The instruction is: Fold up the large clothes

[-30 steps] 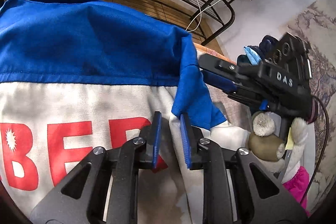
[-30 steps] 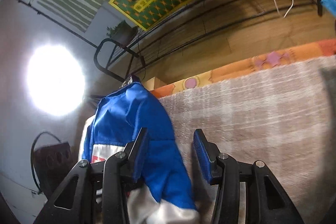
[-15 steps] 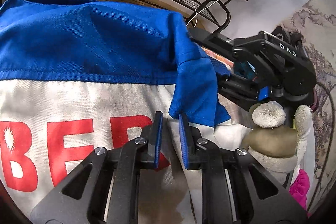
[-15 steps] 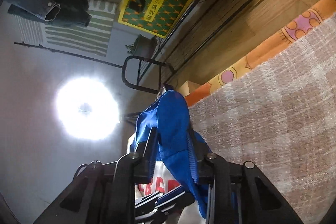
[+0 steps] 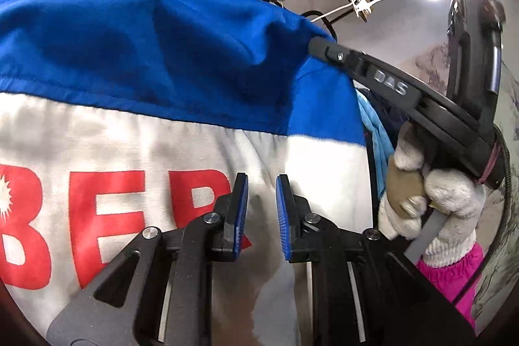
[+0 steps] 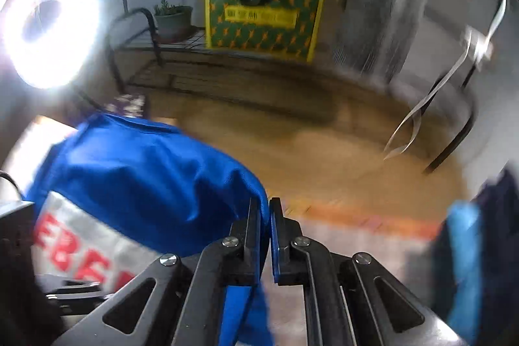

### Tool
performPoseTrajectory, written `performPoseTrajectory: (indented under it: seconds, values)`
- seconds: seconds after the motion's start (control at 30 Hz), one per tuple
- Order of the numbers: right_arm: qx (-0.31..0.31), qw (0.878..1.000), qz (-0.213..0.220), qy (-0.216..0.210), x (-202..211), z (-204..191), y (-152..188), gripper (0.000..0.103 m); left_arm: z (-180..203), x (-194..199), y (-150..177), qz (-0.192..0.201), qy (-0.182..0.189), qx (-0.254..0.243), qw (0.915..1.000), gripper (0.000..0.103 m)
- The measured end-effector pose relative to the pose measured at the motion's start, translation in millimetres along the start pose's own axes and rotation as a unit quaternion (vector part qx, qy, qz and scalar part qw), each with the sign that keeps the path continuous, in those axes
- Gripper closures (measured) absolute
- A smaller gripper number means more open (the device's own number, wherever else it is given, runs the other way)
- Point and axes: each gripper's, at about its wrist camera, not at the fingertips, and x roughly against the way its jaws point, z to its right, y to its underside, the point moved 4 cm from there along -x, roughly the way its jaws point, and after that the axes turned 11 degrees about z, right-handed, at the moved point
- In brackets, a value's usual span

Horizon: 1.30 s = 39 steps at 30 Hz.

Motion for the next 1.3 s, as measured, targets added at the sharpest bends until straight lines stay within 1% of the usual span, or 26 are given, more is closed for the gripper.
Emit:
performPoseTrajectory:
  seconds: [0.07,0.13,0.2,0.23,0.27,0.3,0.33,0.37,0.43,0.53,0.6,0.63,0.67,0.73,0.77,0.87,0.93,0.97,1.03,1.07,1.1,1.13,1.17,1.2,1.23,1.3]
  values:
    - [0.03,0.999,0.016,0.034,-6.9,-9.1,-4.6,0.101,-0.1,1.6,-0.4,0.004,-0.001,0.002,1.0,0.087]
    - [0.034,0.999,0.007,0.038,-22.3,-16.7,-3.9,0.101,-1.5,2.0,-0.5,0.008,-0.006,0.006,0.9999,0.087]
    - [0.017,1.0,-0.007,0.003,-37.9,-24.9,-1.0,0.1,-4.9,5.7,1.9,0.007,-0.007,0.011,0.9999,0.087]
    - [0.0,0.999,-0.013,-0.029,-43.8,-27.3,0.8,0.1,-6.0,6.1,1.9,0.007,-0.007,0.014,0.9999,0.087]
    - [-0.017,0.999,-0.015,-0.045,-45.6,-25.3,1.7,0.099,-5.8,5.4,1.1,0.006,-0.007,0.015,0.9998,0.087]
    - [-0.047,0.997,-0.013,-0.067,-44.3,-19.0,-0.5,0.088,-7.1,7.2,2.2,0.006,-0.007,0.016,0.9998,0.087]
    - [-0.074,0.993,-0.006,-0.09,-40.9,-13.4,-2.0,0.07,-7.3,7.9,2.2,0.006,-0.007,0.017,0.9998,0.087]
    - [-0.104,0.988,0.005,-0.113,-33.4,-5.5,-4.8,0.064,-7.3,7.9,1.8,0.006,-0.009,0.018,0.9998,0.087]
    - [-0.158,0.974,0.035,-0.157,-9.0,14.3,-10.7,0.061,-5.9,12.4,-0.9,0.011,-0.009,0.017,0.9997,0.087]
    - [-0.168,0.972,0.055,-0.157,26.7,39.5,-8.8,0.061,-1.7,22.5,-5.1,0.024,-0.01,0.018,0.9995,0.087]
    - [-0.162,0.975,0.046,-0.144,42.4,50.7,3.3,0.061,2.5,27.7,-8.2,0.026,-0.015,0.013,0.9994,0.086]
    - [-0.147,0.98,0.039,-0.132,48.3,56.0,13.0,0.061,8.5,29.5,-12.0,0.028,-0.017,0.008,0.9994,0.078]
    - [-0.138,0.983,0.029,-0.121,50.4,60.1,22.1,0.058,12.9,30.2,-14.8,0.029,-0.016,0.006,0.9994,0.064]
    - [-0.143,0.983,-0.004,-0.116,49.4,72.0,48.2,0.032,24.2,29.1,-21.7,0.036,-0.014,0.001,0.9993,0.052]
    - [-0.151,0.981,-0.016,-0.117,50.0,78.4,60.8,0.029,32.6,27.3,-25.9,0.038,-0.009,-0.002,0.9992,0.052]
    - [-0.173,0.977,-0.042,-0.114,49.6,96.4,92.8,0.029,52.5,14.3,-32.0,0.03,-0.001,-0.014,0.9995,0.052]
    - [-0.192,0.971,-0.063,-0.127,48.7,103.6,112.4,0.029,61.9,-0.8,-30.2,0.011,-0.009,-0.032,0.9994,0.052]
    - [-0.198,0.967,-0.074,-0.139,48.2,104.1,120.4,0.029,62.7,-6.4,-29.0,0.004,-0.02,-0.041,0.9989,0.052]
    - [-0.197,0.962,-0.098,-0.164,48.8,101.6,135.1,0.03,60.2,-18.2,-24.3,-0.007,-0.061,-0.069,0.9957,0.052]
    - [-0.19,0.962,-0.102,-0.167,52.1,101.0,140.6,0.032,57.2,-21.6,-22.8,-0.009,-0.081,-0.079,0.9935,0.055]
    - [-0.181,0.962,-0.106,-0.173,53.4,99.1,144.4,0.045,52.6,-24.0,-20.9,-0.011,-0.098,-0.088,0.9912,0.063]
    - [-0.172,0.962,-0.112,-0.182,55.8,95.6,148.5,0.072,47.2,-25.1,-19.6,-0.015,-0.11,-0.091,0.9897,0.081]
    - [-0.162,0.963,-0.115,-0.18,59.8,93.6,151.6,0.079,42.9,-23.8,-19.0,-0.014,-0.113,-0.09,0.9894,0.087]
    - [-0.156,0.965,-0.111,-0.177,64.6,93.2,152.8,0.087,38.7,-20.8,-19.6,-0.011,-0.115,-0.089,0.9893,0.091]
    - [-0.145,0.968,-0.103,-0.174,72.4,91.8,150.7,0.092,34.4,-17.1,-20.1,-0.008,-0.118,-0.09,0.989,0.093]
    - [-0.128,0.976,-0.079,-0.16,87.1,91.0,142.6,0.094,28.1,-11.0,-21.4,-0.005,-0.113,-0.084,0.99,0.095]
